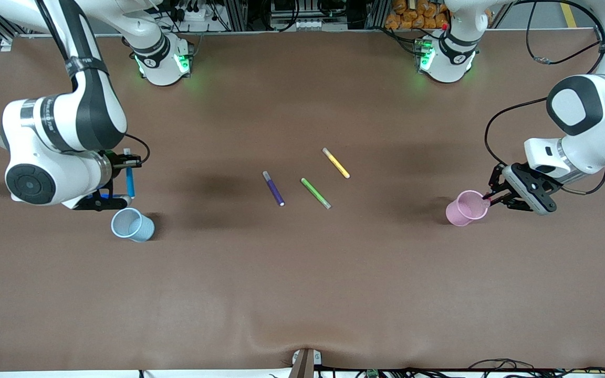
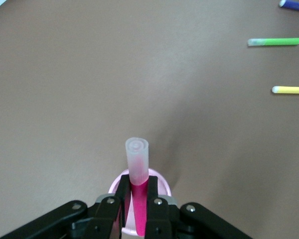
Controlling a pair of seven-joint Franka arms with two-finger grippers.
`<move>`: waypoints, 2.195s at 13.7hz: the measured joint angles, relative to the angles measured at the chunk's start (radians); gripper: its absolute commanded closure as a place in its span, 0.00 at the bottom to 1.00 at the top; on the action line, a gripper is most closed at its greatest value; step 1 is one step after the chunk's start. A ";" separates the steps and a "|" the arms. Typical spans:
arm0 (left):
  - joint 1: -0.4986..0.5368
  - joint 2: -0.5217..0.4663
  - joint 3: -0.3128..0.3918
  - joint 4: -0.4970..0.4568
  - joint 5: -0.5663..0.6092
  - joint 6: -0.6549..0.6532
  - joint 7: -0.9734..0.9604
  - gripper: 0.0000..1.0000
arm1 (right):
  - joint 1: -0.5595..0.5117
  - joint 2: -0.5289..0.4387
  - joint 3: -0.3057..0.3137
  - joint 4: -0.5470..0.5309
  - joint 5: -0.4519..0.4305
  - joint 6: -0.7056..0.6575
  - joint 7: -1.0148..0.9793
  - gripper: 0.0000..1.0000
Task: Place pink and blue markers in matching cups
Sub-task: 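Carry the pink marker over the pink cup while the right carries blue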
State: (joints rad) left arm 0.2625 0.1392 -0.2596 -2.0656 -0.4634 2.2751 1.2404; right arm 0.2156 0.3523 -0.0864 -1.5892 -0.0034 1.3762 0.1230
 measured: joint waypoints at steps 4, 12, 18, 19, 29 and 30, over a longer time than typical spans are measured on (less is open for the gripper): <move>0.003 0.059 0.002 0.001 -0.088 0.009 0.185 1.00 | -0.052 0.099 0.000 0.093 -0.001 -0.104 0.000 1.00; 0.007 0.090 0.003 0.003 -0.103 0.021 0.357 1.00 | -0.070 0.231 0.001 0.211 -0.003 -0.141 0.001 1.00; 0.019 0.155 0.003 0.003 -0.165 0.028 0.448 1.00 | -0.081 0.286 -0.001 0.256 -0.005 -0.134 0.001 1.00; 0.020 0.157 0.003 0.003 -0.165 0.029 0.448 1.00 | -0.083 0.298 -0.001 0.268 -0.005 -0.128 0.001 1.00; 0.037 0.175 0.004 -0.002 -0.187 0.028 0.459 0.00 | -0.093 0.419 -0.001 0.403 -0.018 -0.229 0.001 1.00; 0.043 0.176 0.004 -0.002 -0.189 0.025 0.459 0.00 | -0.094 0.430 -0.001 0.411 -0.018 -0.236 0.001 1.00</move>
State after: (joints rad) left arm 0.3053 0.3151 -0.2560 -2.0681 -0.6524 2.2998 1.6993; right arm 0.1218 0.7821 -0.0874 -1.1780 -0.0213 1.1398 0.1238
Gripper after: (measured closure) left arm 0.445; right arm 0.828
